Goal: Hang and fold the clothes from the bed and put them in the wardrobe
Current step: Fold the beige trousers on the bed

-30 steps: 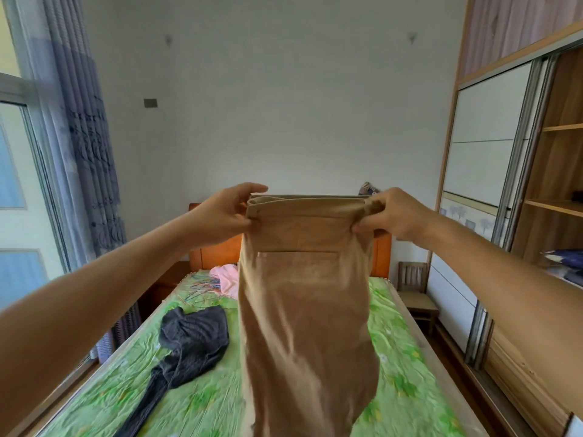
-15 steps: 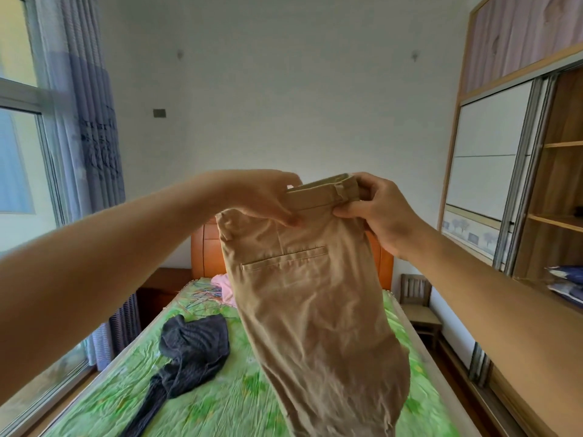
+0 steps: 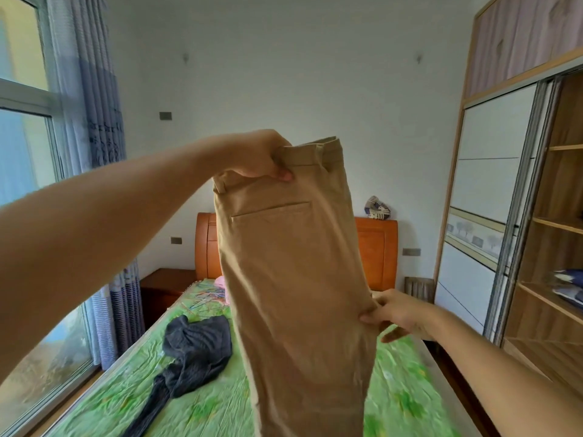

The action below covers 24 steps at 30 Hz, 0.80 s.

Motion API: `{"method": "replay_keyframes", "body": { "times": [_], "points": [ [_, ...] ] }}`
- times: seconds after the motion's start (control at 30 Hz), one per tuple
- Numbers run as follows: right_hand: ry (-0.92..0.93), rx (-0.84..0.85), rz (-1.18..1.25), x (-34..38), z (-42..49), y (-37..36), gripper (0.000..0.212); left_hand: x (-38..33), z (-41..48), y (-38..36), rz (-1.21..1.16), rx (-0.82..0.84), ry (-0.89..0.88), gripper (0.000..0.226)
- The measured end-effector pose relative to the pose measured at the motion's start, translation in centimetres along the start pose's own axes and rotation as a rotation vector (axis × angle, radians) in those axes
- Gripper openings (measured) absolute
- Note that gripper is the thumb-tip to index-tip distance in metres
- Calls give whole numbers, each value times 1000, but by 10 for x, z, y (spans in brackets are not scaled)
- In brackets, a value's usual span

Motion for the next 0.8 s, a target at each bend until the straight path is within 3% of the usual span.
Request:
{"method": "replay_keyframes", "body": {
  "times": [0.17, 0.27, 0.43, 0.67, 0.8],
  "points": [
    [-15, -108, 174, -3, 9, -20, 32, 17, -3, 7, 23, -15, 38, 17],
    [1, -87, 478, 0, 17, -40, 38, 31, -9, 13, 12, -23, 59, 14],
    [45, -2, 971, 18, 24, -67, 29, 49, -22, 14, -22, -20, 86, 10],
    [199, -41, 1235, 40, 31, -59, 34, 93, -44, 22, -82, 27, 154, 17],
    [302, 34, 1203, 66, 22, -37, 36, 110, -52, 25, -157, 0, 199, 26]
  ]
}}
Point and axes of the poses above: each hand's wrist, its own z-axis towards the middle knuckle, its own y-axis out of the back of the hand, x = y × z, the point moved 8 cm from there along z, towards the middle knuckle, and after that the axes turned 1 degree about -x, right-handed, at the moved point
